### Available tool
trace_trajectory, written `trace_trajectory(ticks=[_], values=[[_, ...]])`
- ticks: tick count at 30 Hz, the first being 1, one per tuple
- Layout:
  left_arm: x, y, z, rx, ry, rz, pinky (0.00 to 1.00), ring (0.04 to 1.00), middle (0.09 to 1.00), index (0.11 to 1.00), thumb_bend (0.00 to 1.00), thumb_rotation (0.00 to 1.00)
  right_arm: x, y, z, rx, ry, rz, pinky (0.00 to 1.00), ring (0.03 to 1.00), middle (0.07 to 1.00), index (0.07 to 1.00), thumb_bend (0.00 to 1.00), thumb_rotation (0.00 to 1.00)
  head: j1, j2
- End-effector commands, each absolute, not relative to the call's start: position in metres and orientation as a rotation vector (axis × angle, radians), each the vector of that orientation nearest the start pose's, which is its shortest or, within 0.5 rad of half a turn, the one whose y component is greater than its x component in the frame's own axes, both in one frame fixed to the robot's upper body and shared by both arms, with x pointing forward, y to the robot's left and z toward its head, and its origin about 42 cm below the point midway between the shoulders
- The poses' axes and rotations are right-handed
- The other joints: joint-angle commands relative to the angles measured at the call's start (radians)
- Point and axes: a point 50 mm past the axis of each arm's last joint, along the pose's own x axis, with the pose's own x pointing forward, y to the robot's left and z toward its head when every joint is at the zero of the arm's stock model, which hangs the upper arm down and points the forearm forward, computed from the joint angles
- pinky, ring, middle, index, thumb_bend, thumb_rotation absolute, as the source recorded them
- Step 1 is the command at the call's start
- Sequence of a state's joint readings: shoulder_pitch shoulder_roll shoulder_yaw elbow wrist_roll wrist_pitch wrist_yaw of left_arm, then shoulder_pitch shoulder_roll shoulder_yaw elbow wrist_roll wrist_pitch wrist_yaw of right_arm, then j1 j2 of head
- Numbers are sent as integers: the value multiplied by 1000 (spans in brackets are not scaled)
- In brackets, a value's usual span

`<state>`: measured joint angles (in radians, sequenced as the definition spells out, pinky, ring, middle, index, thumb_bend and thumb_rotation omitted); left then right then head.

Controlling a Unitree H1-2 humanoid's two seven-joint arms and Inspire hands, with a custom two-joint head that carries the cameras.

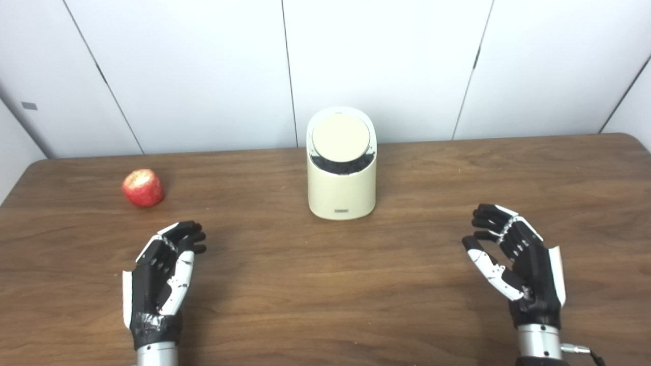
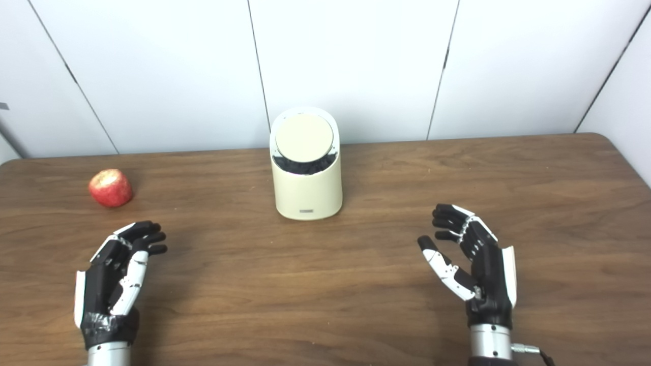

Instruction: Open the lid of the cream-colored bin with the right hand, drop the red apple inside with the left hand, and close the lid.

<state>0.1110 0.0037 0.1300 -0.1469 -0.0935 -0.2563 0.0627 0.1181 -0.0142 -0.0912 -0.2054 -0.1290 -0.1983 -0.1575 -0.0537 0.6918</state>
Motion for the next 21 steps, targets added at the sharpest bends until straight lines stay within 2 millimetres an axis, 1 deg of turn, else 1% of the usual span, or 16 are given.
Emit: trace_trajectory(ticks=[1, 6, 8, 14, 16, 18, 21], values=[[247, 258, 137, -54, -378, 208, 614, 662, 680, 656, 323, 338, 245, -249, 149, -144, -359, -257, 598, 673, 684, 670, 300, 215, -1, 1], [246, 258, 138, -55, -373, 207, 616, 668, 685, 661, 318, 337, 245, -250, 148, -147, -365, -254, 594, 667, 679, 667, 291, 181, 0, 2], [246, 258, 138, -52, -372, 205, 620, 669, 686, 662, 318, 341, 245, -249, 149, -148, -364, -253, 594, 668, 681, 668, 291, 196, 0, 2], [249, 257, 136, -51, -380, 209, 621, 666, 682, 657, 322, 348, 247, -250, 148, -149, -365, -255, 593, 669, 683, 669, 289, 194, -6, -4], [251, 257, 135, -53, -380, 208, 619, 667, 683, 659, 321, 342, 249, -249, 149, -139, -361, -259, 590, 667, 681, 667, 294, 207, -9, -7], [253, 258, 135, -54, -375, 205, 613, 666, 685, 660, 324, 350, 252, -249, 150, -140, -361, -260, 601, 675, 687, 676, 334, 221, -13, -9], [255, 259, 134, -56, -372, 206, 607, 665, 685, 661, 325, 350, 256, -246, 156, -178, -371, -253, 608, 679, 695, 685, 391, 305, -18, -16]])
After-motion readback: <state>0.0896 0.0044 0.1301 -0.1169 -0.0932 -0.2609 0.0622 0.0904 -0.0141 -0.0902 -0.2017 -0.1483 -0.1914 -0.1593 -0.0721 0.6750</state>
